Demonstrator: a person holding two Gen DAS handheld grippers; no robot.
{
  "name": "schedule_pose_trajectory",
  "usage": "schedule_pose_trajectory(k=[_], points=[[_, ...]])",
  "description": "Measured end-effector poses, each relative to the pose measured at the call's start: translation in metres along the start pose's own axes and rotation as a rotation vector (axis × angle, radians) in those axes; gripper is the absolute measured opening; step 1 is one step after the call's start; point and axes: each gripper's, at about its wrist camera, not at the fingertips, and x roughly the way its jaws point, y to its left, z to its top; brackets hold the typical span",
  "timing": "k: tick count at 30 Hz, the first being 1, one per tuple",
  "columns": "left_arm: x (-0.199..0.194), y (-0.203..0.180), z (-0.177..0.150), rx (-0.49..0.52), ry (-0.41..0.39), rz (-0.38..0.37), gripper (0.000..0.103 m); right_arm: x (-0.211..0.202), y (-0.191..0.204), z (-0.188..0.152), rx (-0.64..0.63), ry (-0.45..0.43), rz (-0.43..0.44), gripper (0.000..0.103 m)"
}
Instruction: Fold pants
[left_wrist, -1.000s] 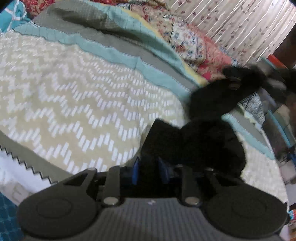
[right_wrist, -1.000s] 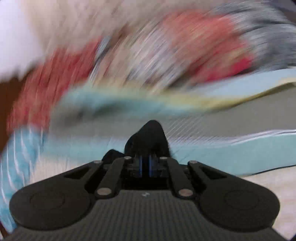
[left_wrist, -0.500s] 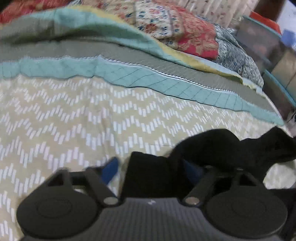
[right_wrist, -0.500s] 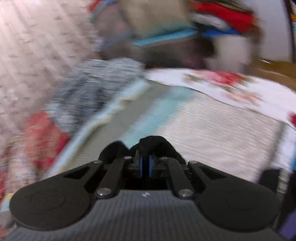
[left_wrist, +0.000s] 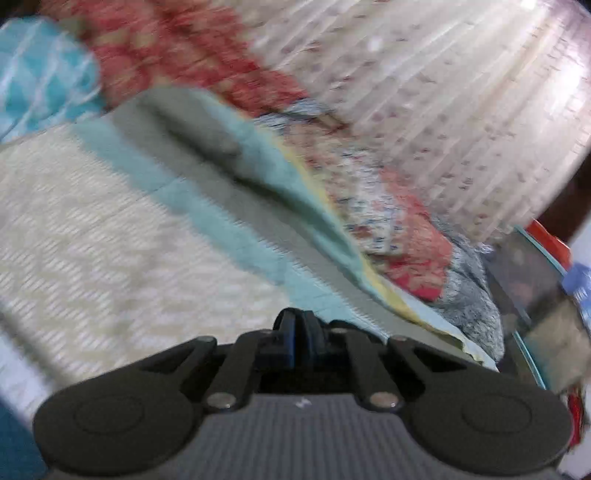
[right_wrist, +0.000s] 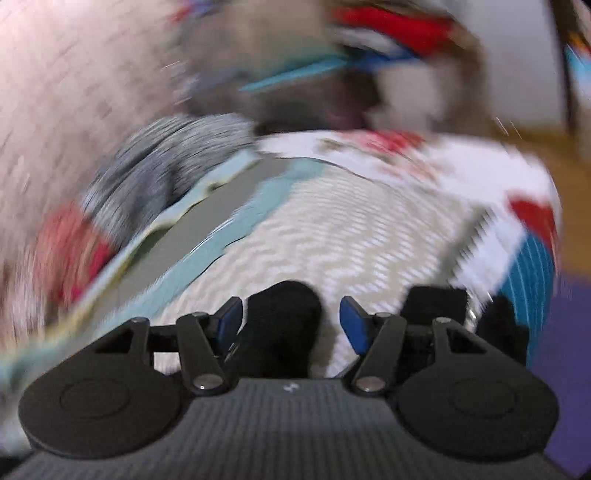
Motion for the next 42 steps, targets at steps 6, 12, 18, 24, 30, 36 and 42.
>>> schedule_pose_trajectory(k=[6, 12, 18, 24, 30, 36, 42], points=[[-0.005, 0.002, -0.025, 0.042, 0.064, 0.056, 0.006, 0.038, 0.038, -0.001, -0.258, 0.064, 0.024, 0.061], [-0.01, -0.002, -0.027, 0.034, 0.068, 0.057, 0.006, 0.103, 0.055, -0.025, -0.541, 0.245, -0.141, 0.028], [-0.008, -0.001, -0.023, 0.037, 0.067, 0.062, 0.006, 0.054, -0.058, 0.06, 0.188, -0.118, -0.053, 0.026], [-0.001, 0.004, -0.029, 0.024, 0.072, 0.075, 0.006, 0.047, -0.146, 0.067, 0.425, -0.13, -0.251, 0.002], [-0.001, 0.006, -0.031, 0.028, 0.09, 0.083, 0.009, 0.025, -0.155, 0.042, 0.467, -0.097, -0.257, 0.009], [-0.002, 0.005, -0.034, 0.037, 0.095, 0.091, 0.025, 0.013, -0.126, 0.012, 0.411, -0.088, -0.167, 0.041], [-0.005, -0.002, -0.035, 0.112, 0.069, 0.117, 0.056, 0.0, -0.127, -0.012, 0.548, -0.067, -0.082, 0.041]])
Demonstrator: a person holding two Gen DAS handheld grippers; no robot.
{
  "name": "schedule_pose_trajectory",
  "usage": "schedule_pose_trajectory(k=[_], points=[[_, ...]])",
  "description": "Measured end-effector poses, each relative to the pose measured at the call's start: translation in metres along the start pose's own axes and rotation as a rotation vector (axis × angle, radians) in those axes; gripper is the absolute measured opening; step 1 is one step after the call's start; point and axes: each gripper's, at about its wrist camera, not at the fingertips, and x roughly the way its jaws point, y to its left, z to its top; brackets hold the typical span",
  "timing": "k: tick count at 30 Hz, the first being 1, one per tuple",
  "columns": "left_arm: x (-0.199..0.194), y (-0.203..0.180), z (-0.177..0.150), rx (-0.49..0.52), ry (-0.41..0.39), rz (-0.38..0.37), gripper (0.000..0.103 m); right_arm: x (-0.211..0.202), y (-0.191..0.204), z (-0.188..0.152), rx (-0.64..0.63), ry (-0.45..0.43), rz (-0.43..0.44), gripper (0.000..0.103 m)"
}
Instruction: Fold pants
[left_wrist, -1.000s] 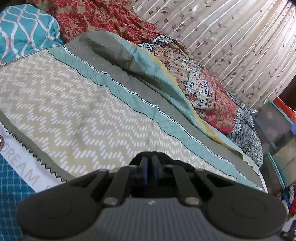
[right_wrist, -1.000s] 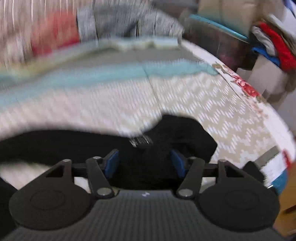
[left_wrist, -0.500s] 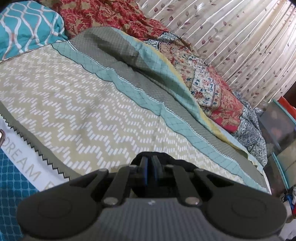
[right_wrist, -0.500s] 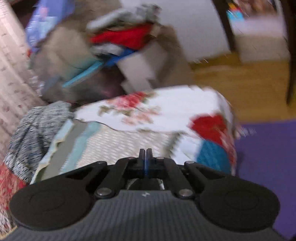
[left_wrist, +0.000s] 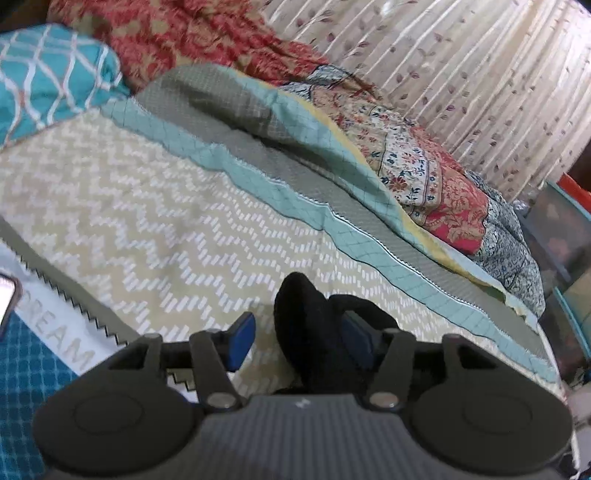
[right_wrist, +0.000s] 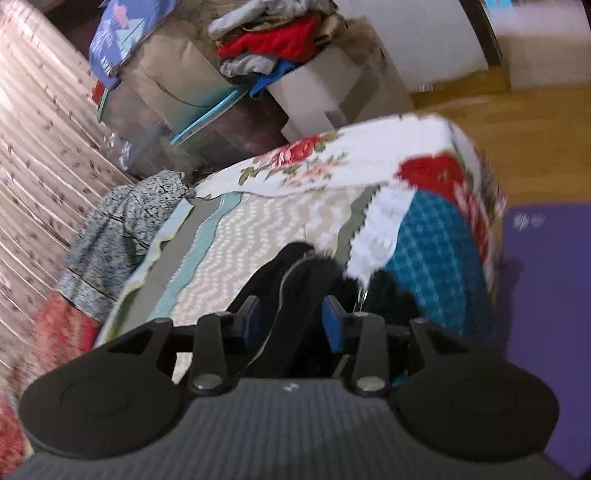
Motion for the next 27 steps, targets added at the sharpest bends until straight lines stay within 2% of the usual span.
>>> schedule_pose_trajectory(k=[3, 6, 8, 9, 11, 14, 15, 16, 17, 18, 19, 20, 21, 24, 27], points=[[-0.002, -0.001, 0.002, 0.046, -0.016, 0.018, 0.071, 0.008, -0.009, 0.002, 0.074, 0.021, -0.004, 0.041], [-0.005, -0.003, 0.004, 0.102, -0.036, 0.028, 0.08, 0.024, -0.012, 0.01, 0.079, 0.037, -0.004, 0.041], [-0.005, -0.005, 0.007, 0.159, -0.049, 0.025, 0.092, 0.033, -0.01, 0.009, 0.064, 0.051, -0.025, 0.043], [-0.003, -0.006, 0.008, 0.184, -0.054, 0.022, 0.102, 0.039, -0.01, 0.009, 0.061, 0.06, -0.03, 0.044], [0.002, -0.007, 0.009, 0.222, -0.049, 0.006, 0.103, 0.05, -0.008, 0.008, 0.054, 0.084, -0.034, 0.045], [0.023, -0.009, 0.012, 0.24, 0.012, -0.033, 0.103, 0.064, 0.001, 0.006, 0.008, 0.109, -0.047, 0.045], [0.031, -0.011, 0.012, 0.241, 0.032, -0.044, 0.103, 0.067, 0.005, 0.005, -0.016, 0.114, -0.052, 0.041], [0.039, -0.013, 0.012, 0.244, 0.044, -0.047, 0.098, 0.069, 0.011, 0.005, -0.048, 0.118, -0.046, 0.019], [0.048, -0.015, 0.012, 0.246, 0.057, -0.047, 0.076, 0.071, 0.017, 0.003, -0.081, 0.121, -0.047, 0.007], [0.057, -0.017, 0.013, 0.248, 0.079, -0.062, 0.058, 0.071, 0.023, 0.005, -0.109, 0.115, -0.054, 0.006], [0.066, -0.019, 0.016, 0.238, 0.107, -0.077, 0.028, 0.071, 0.029, 0.007, -0.134, 0.102, -0.054, 0.006], [0.074, -0.02, 0.019, 0.218, 0.129, -0.084, 0.015, 0.069, 0.035, 0.01, -0.15, 0.091, -0.047, 0.006], [0.08, -0.021, 0.024, 0.2, 0.134, -0.085, 0.008, 0.069, 0.041, 0.015, -0.161, 0.08, -0.036, 0.006], [0.092, -0.028, 0.042, 0.176, 0.089, -0.072, 0.008, 0.074, 0.067, 0.035, -0.172, 0.063, 0.003, 0.006], [0.101, -0.038, 0.063, 0.161, 0.049, -0.075, 0.007, 0.091, 0.112, 0.057, -0.171, 0.054, 0.039, 0.006]])
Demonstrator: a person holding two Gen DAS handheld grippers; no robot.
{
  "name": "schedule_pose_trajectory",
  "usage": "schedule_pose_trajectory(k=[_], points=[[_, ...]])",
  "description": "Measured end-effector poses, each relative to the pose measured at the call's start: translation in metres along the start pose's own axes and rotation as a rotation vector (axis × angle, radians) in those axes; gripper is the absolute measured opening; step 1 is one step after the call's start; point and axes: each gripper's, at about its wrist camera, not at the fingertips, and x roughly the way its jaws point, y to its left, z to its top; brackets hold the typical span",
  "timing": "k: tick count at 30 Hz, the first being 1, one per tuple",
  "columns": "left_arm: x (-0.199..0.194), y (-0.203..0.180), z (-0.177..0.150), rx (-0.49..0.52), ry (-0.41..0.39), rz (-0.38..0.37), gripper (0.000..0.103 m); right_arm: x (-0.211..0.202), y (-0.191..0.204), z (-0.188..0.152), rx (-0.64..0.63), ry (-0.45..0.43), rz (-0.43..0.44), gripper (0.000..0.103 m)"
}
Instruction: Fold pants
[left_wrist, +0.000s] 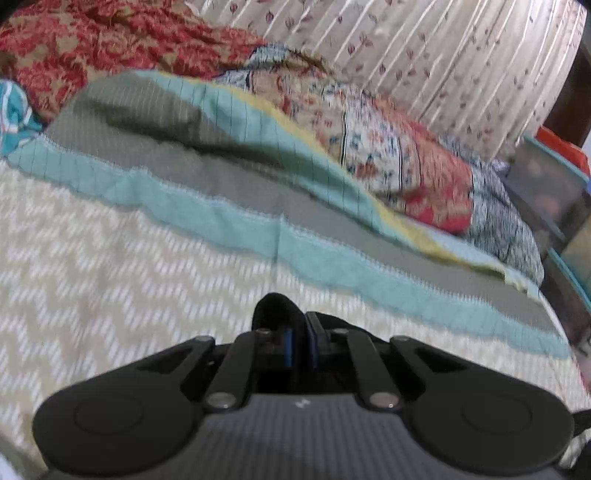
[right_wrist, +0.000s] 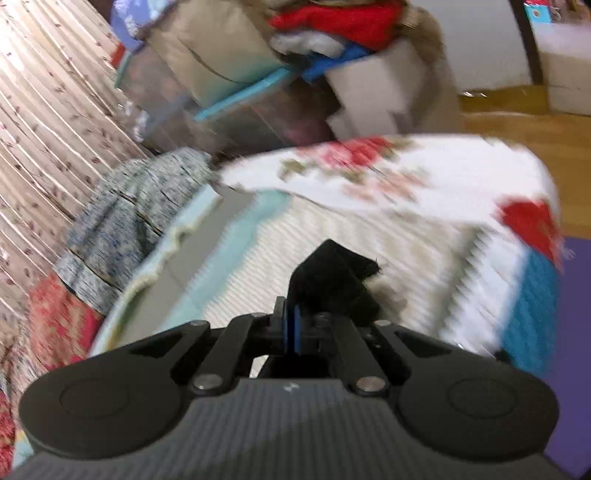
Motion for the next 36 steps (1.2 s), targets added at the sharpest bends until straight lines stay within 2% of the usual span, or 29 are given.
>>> schedule_pose_trajectory(k=[3, 5, 7, 8, 9, 10, 11, 13, 15, 20, 22, 26, 27, 28, 30, 31, 33, 35, 36], points=[[0.0, -0.004, 0.017, -0.036, -0.066, 0.011, 0.007, 0.024, 0.052, 0.032, 0.017, -0.02, 0.035, 0.006], [0.003, 0.003, 0.023, -0.115, -0.102, 0.026, 0.007, 0.043, 0.077, 0.05, 0.083, -0.035, 0.047, 0.006], [0.015, 0.014, 0.023, -0.211, -0.099, 0.078, 0.007, 0.065, 0.093, 0.057, 0.152, -0.031, 0.065, 0.015], [0.021, 0.02, 0.019, -0.247, -0.083, 0.11, 0.007, 0.076, 0.098, 0.055, 0.158, -0.012, 0.076, 0.026], [0.028, 0.026, 0.015, -0.277, -0.064, 0.134, 0.007, 0.084, 0.104, 0.049, 0.152, 0.003, 0.078, 0.056], [0.033, 0.033, 0.011, -0.303, -0.046, 0.145, 0.007, 0.086, 0.108, 0.041, 0.131, -0.016, 0.059, 0.063], [0.038, 0.04, 0.009, -0.321, -0.03, 0.143, 0.007, 0.086, 0.11, 0.031, 0.087, -0.037, 0.052, 0.063], [0.043, 0.048, 0.001, -0.329, -0.013, 0.141, 0.008, 0.092, 0.107, 0.014, -0.025, -0.023, 0.063, 0.061], [0.046, 0.052, -0.004, -0.32, -0.004, 0.148, 0.009, 0.098, 0.095, 0.002, -0.088, -0.017, 0.017, 0.061], [0.047, 0.054, -0.007, -0.313, 0.003, 0.15, 0.015, 0.114, 0.068, -0.019, -0.062, 0.044, -0.031, 0.06], [0.048, 0.053, -0.005, -0.306, 0.004, 0.179, 0.043, 0.118, 0.074, -0.022, -0.07, 0.047, -0.03, 0.06], [0.056, 0.043, 0.004, -0.259, 0.002, 0.17, 0.057, 0.13, 0.123, -0.023, -0.164, 0.05, -0.009, 0.06], [0.06, 0.038, 0.006, -0.224, 0.007, 0.172, 0.064, 0.136, 0.138, -0.023, -0.197, 0.057, 0.0, 0.058], [0.065, 0.031, 0.007, -0.19, 0.011, 0.175, 0.076, 0.143, 0.154, -0.024, -0.232, 0.065, 0.008, 0.056], [0.071, 0.019, 0.006, -0.121, 0.019, 0.181, 0.089, 0.159, 0.179, -0.027, -0.298, 0.092, 0.034, 0.053], [0.073, 0.013, 0.004, -0.086, 0.016, 0.187, 0.089, 0.169, 0.192, -0.03, -0.336, 0.11, 0.037, 0.052], [0.077, 0.001, -0.003, -0.002, 0.005, 0.211, 0.08, 0.191, 0.21, -0.039, -0.397, 0.149, 0.019, 0.049], [0.079, -0.005, -0.01, 0.054, 0.007, 0.24, 0.057, 0.216, 0.222, -0.051, -0.445, 0.185, -0.029, 0.048], [0.08, -0.004, -0.012, 0.069, 0.016, 0.262, 0.049, 0.227, 0.223, -0.055, -0.468, 0.197, -0.058, 0.048]])
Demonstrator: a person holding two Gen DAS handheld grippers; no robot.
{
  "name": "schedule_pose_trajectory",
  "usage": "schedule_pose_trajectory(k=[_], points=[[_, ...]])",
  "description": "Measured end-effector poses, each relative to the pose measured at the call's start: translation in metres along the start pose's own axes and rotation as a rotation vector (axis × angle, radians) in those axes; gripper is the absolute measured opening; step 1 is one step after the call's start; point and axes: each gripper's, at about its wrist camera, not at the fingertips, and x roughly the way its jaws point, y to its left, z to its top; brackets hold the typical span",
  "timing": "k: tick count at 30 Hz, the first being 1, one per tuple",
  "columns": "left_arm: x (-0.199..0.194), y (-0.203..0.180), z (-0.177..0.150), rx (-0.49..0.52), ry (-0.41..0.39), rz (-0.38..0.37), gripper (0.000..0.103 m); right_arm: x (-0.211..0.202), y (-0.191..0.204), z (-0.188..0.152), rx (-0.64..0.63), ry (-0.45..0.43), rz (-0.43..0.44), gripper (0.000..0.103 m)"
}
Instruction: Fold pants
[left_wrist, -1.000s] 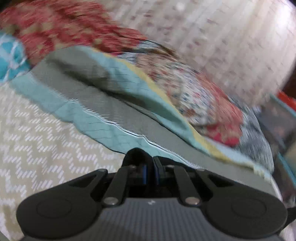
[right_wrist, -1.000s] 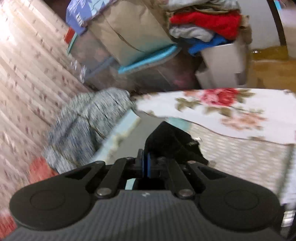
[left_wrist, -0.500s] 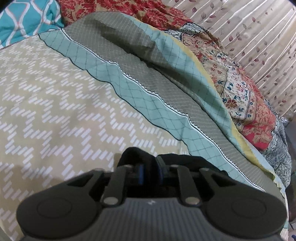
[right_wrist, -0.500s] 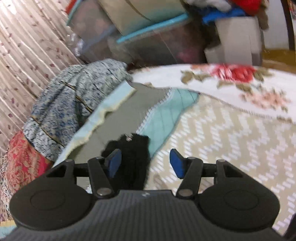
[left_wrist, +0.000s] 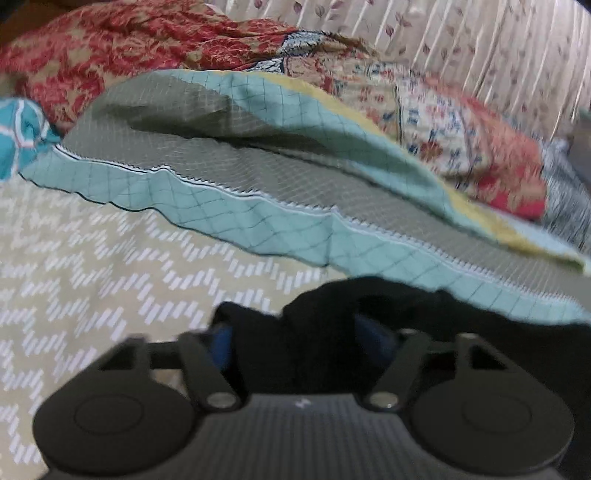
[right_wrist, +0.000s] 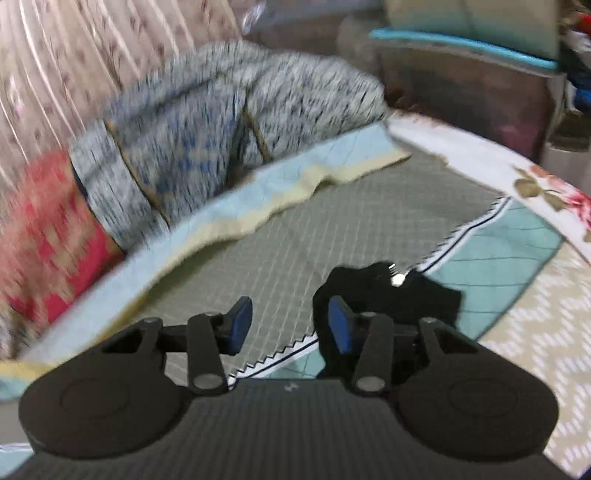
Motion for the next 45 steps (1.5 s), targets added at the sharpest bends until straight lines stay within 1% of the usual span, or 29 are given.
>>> schedule_pose_trajectory(k=[1, 3, 4, 5, 6, 8, 10, 13, 14, 15, 18, 20, 22, 24, 25, 27, 28, 29, 30, 31, 32, 33, 34, 36, 37, 38, 40, 42, 45], points=[[0.002, 0.001, -0.001, 0.009, 0.009, 0.027, 0.039, 0.013, 0.002, -0.002, -0.022, 0.018, -0.041, 0.048], [0.0, 0.009, -0.001, -0.013, 0.001, 0.016, 0.023, 0.034, -0.001, -0.006, -0.041, 0.043, -0.119, 0.048], [-0.004, 0.013, -0.001, -0.03, -0.016, 0.029, 0.009, 0.043, -0.008, -0.01, -0.04, 0.06, -0.137, 0.035], [-0.007, 0.016, 0.001, -0.045, -0.025, 0.038, 0.009, 0.049, -0.013, -0.013, -0.042, 0.075, -0.153, 0.019], [-0.013, 0.021, 0.002, -0.075, -0.036, 0.037, 0.009, 0.049, -0.019, -0.014, -0.041, 0.066, -0.153, 0.01], [-0.028, 0.029, 0.005, -0.135, -0.073, 0.021, 0.008, 0.032, -0.03, -0.009, 0.025, 0.008, -0.109, 0.009], [-0.051, 0.033, 0.008, -0.166, -0.143, -0.003, 0.008, -0.005, -0.05, 0.003, 0.135, -0.116, 0.012, 0.009], [-0.086, 0.042, 0.006, -0.237, -0.239, -0.074, 0.008, -0.066, -0.105, 0.014, 0.383, -0.274, 0.267, 0.008], [-0.093, 0.045, 0.004, -0.255, -0.257, -0.086, 0.008, -0.08, -0.124, 0.011, 0.444, -0.306, 0.323, 0.008], [-0.099, 0.047, -0.001, -0.274, -0.267, -0.093, 0.008, -0.092, -0.141, 0.005, 0.478, -0.323, 0.342, 0.008], [-0.112, 0.056, -0.013, -0.329, -0.245, -0.166, 0.008, -0.114, -0.185, -0.022, 0.572, -0.318, 0.343, 0.008], [-0.126, 0.062, -0.022, -0.337, -0.229, -0.218, 0.008, -0.129, -0.214, -0.048, 0.624, -0.295, 0.319, 0.008], [-0.142, 0.063, -0.034, -0.307, -0.212, -0.254, 0.008, -0.14, -0.237, -0.076, 0.64, -0.255, 0.256, 0.008], [-0.16, 0.058, -0.053, -0.25, -0.186, -0.265, 0.009, -0.144, -0.26, -0.107, 0.662, -0.192, 0.155, 0.008], [-0.17, 0.056, -0.064, -0.212, -0.165, -0.264, 0.01, -0.14, -0.269, -0.12, 0.689, -0.147, 0.109, 0.009], [-0.18, 0.054, -0.082, -0.188, -0.113, -0.249, 0.015, -0.141, -0.292, -0.147, 0.79, -0.095, 0.088, 0.013], [-0.183, 0.056, -0.091, -0.186, -0.074, -0.239, 0.019, -0.146, -0.301, -0.158, 0.848, -0.118, 0.105, 0.013], [-0.186, 0.057, -0.098, -0.186, -0.047, -0.228, 0.027, -0.152, -0.307, -0.165, 0.889, -0.14, 0.128, 0.013], [-0.191, 0.059, -0.103, -0.193, -0.036, -0.205, 0.033, -0.158, -0.31, -0.168, 0.903, -0.15, 0.132, 0.016], [-0.196, 0.063, -0.107, -0.21, -0.031, -0.182, 0.05, -0.163, -0.311, -0.167, 0.899, -0.158, 0.126, 0.023], [-0.201, 0.067, -0.11, -0.236, -0.03, -0.164, 0.056, -0.168, -0.31, -0.166, 0.887, -0.162, 0.121, 0.027], [-0.207, 0.073, -0.111, -0.27, -0.036, -0.158, 0.056, -0.172, -0.306, -0.164, 0.872, -0.168, 0.119, 0.034], [-0.211, 0.078, -0.111, -0.3, -0.04, -0.166, 0.057, -0.174, -0.302, -0.158, 0.849, -0.175, 0.122, 0.038], [-0.215, 0.088, -0.107, -0.357, -0.036, -0.183, 0.069, -0.179, -0.3, -0.15, 0.8, -0.188, 0.144, 0.043], [-0.216, 0.092, -0.104, -0.397, -0.031, -0.195, 0.082, -0.18, -0.295, -0.147, 0.777, -0.192, 0.148, 0.049], [-0.214, 0.096, -0.102, -0.428, -0.032, -0.211, 0.085, -0.18, -0.293, -0.146, 0.76, -0.192, 0.148, 0.051], [-0.211, 0.095, -0.097, -0.457, -0.032, -0.237, 0.085, -0.174, -0.288, -0.137, 0.725, -0.174, 0.141, 0.055], [-0.208, 0.086, -0.089, -0.421, -0.044, -0.216, 0.085, -0.165, -0.281, -0.132, 0.695, -0.146, 0.133, 0.055], [-0.206, 0.071, -0.072, -0.327, -0.072, -0.174, 0.089, -0.157, -0.276, -0.131, 0.671, -0.119, 0.133, 0.055]])
